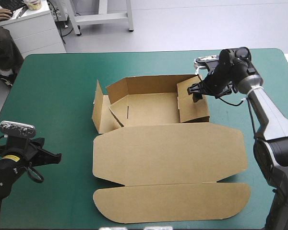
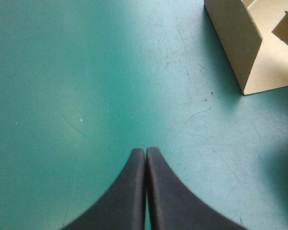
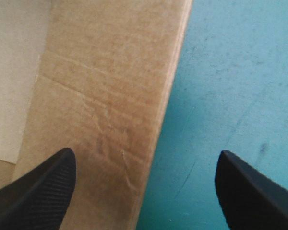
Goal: Fold the box
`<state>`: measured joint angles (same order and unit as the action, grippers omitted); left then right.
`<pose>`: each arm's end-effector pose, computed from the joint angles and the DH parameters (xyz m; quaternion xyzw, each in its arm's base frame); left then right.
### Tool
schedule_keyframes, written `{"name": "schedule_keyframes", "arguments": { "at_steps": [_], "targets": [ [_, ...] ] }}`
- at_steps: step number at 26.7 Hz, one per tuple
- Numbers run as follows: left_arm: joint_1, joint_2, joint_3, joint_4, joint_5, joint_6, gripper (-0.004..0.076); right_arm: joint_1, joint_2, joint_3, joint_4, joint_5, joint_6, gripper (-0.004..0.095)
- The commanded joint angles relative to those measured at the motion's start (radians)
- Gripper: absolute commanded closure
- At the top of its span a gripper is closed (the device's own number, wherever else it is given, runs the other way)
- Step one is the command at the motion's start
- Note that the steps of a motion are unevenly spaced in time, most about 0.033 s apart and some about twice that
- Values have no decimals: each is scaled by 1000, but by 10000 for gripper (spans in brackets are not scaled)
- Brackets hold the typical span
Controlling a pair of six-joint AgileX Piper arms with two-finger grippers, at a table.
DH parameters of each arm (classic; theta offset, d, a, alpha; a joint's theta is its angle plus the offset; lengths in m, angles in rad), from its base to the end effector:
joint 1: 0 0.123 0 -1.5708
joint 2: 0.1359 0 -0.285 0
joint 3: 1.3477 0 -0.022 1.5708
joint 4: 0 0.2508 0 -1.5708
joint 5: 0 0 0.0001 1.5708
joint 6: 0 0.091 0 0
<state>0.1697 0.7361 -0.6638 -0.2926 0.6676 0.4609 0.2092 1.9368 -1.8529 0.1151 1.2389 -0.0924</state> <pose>0.1401 0.0075 0.3140 0.0667 0.8866 0.0108 0.4576 0.4065 0.0964 0.3103 -0.1386 0.9746 0.0664 0.1629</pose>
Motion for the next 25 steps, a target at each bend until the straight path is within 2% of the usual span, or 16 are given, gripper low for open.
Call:
{"name": "schedule_keyframes", "arguments": {
  "at_steps": [1,7,9,12,17,18,21,22,25],
  "targets": [
    [0,-6,-26,-33,-58,-13,734,-7,-12,-30,3,-30,-1,171],
    [0,-6,-26,-33,-58,-13,734,-7,22,-30,26,-62,-1,172],
    [0,-6,-26,-33,-58,-13,734,-7,27,-30,39,-77,-1,205],
    [0,-6,-26,-33,-58,-13,734,-7,33,-30,55,-86,-1,325],
    [0,-6,-26,-38,-58,-13,734,-7,58,-30,72,-70,-7,590],
    [0,-6,-26,-48,-58,-13,734,-7,63,-30,74,-70,-17,702],
    [0,-6,-26,-62,-58,-13,734,-7,59,-30,74,-81,-40,882],
    [0,-6,-26,-67,-58,-13,734,-12,49,-32,76,-87,-40,924],
    [0,-6,-26,-67,-58,-13,734,-24,5,-35,78,-60,-94,928]
  ]
}}
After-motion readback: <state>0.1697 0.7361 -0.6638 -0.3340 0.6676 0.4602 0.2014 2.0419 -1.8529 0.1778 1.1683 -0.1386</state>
